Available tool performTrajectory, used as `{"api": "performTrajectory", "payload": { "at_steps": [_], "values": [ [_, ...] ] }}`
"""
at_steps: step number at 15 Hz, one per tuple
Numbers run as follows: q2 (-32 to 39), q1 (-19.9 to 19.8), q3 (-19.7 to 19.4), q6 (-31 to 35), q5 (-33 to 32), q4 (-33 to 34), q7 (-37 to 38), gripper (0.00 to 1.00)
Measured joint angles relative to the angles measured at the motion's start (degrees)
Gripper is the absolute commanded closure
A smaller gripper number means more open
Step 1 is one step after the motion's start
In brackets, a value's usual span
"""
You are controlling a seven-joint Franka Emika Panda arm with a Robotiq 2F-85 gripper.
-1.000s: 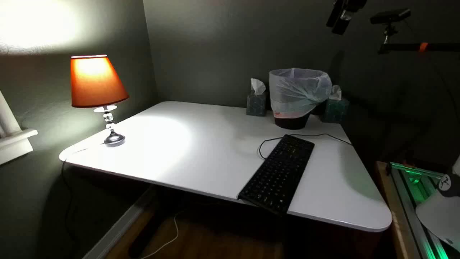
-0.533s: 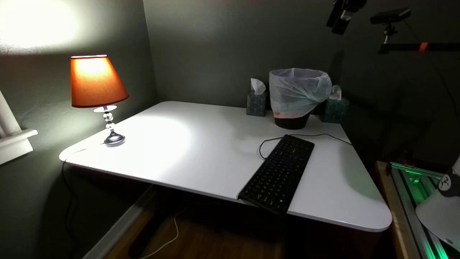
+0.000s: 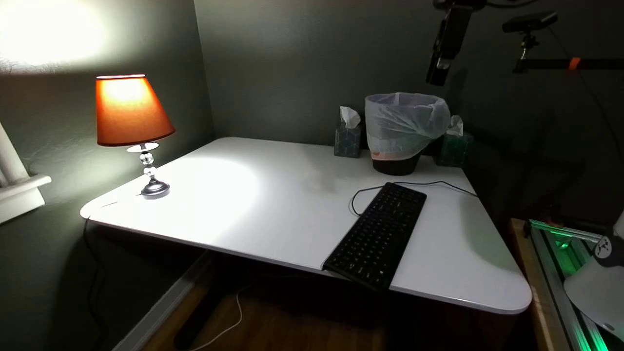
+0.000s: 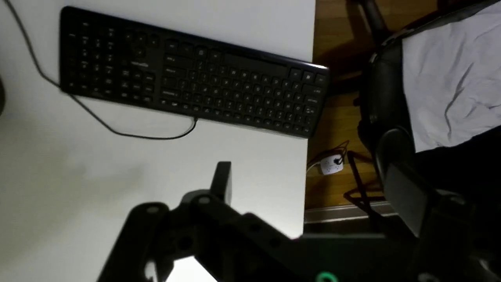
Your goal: Press a button on the left side of the keyboard
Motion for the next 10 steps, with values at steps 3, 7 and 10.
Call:
{"api": "performTrajectory", "payload": {
  "at_steps": [3,7,10],
  "values": [
    [7.5,0.8,-1.9,0.1,4.4,0.1,-2.2,0.0],
    [16.5,0.8,-1.2,1.4,6.6,0.5,-1.8,0.0],
    [21.9,0.6,0.1,5.6,6.8,1.1,0.1,0.0]
  ]
}}
